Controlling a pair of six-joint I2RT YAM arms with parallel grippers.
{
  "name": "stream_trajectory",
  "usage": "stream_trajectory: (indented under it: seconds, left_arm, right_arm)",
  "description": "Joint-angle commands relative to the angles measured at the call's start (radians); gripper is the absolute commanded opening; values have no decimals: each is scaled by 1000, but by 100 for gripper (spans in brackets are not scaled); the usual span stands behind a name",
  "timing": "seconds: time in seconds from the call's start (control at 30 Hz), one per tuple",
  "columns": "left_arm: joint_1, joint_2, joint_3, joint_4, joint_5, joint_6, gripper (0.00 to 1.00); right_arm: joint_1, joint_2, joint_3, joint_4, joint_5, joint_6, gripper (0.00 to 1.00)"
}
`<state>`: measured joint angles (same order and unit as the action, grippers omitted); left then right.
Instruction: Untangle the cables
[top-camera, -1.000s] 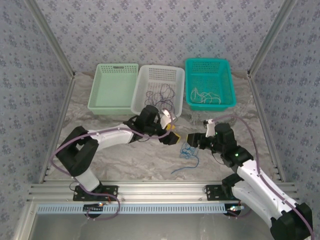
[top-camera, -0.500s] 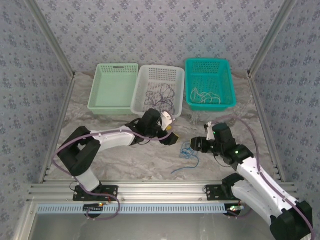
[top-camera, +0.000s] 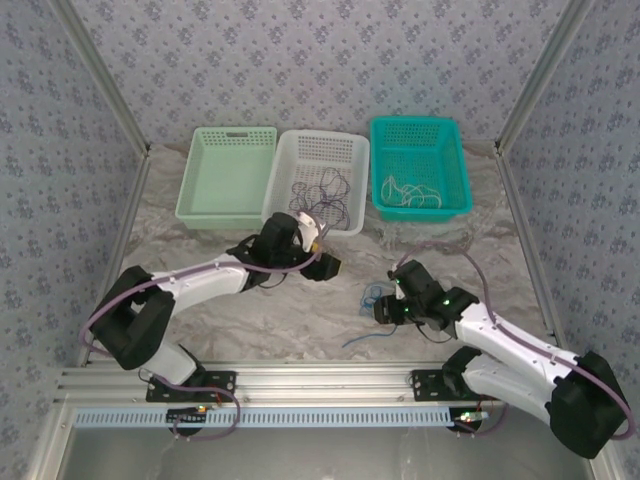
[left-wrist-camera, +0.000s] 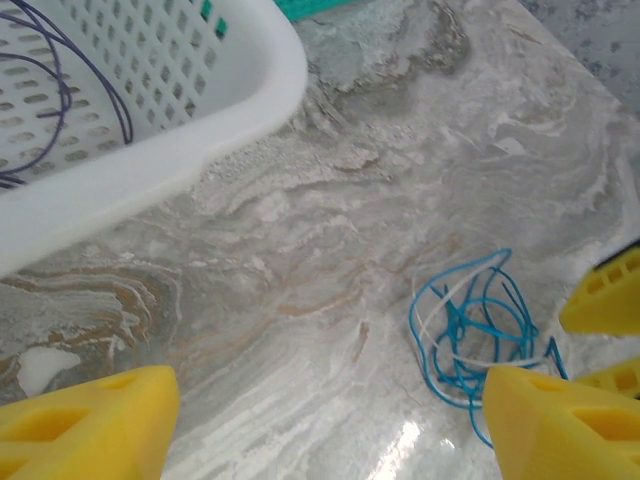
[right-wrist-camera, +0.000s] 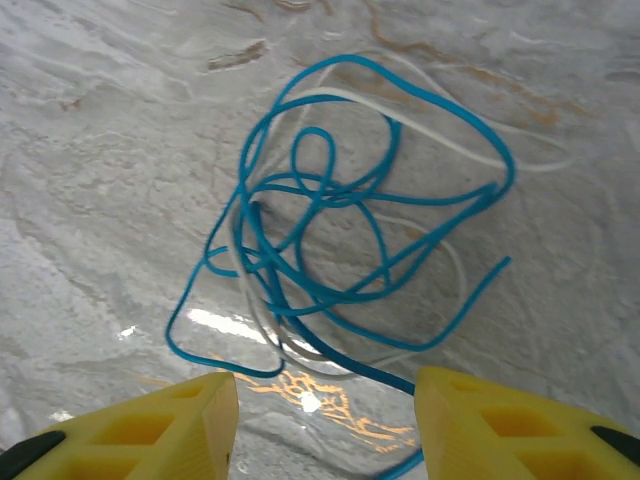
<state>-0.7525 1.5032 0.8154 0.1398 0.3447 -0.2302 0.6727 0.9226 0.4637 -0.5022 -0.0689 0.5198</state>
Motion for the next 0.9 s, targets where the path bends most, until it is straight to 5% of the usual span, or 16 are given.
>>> stream_trajectory:
  seconds: [0.0,0.47,0.87]
  left_arm:
    - [-45,-34,-37,-89,75,100,80]
    - [-350,106,39,-232,48,188,75]
    - [-448,271,154,-319,-92,190,69]
  right_arm:
    - [-5,-58,20,-29,61,25,54]
    - [-88,26,46,27,16,-9,69]
    - [-217,-48,40,-2,-29,-3,73]
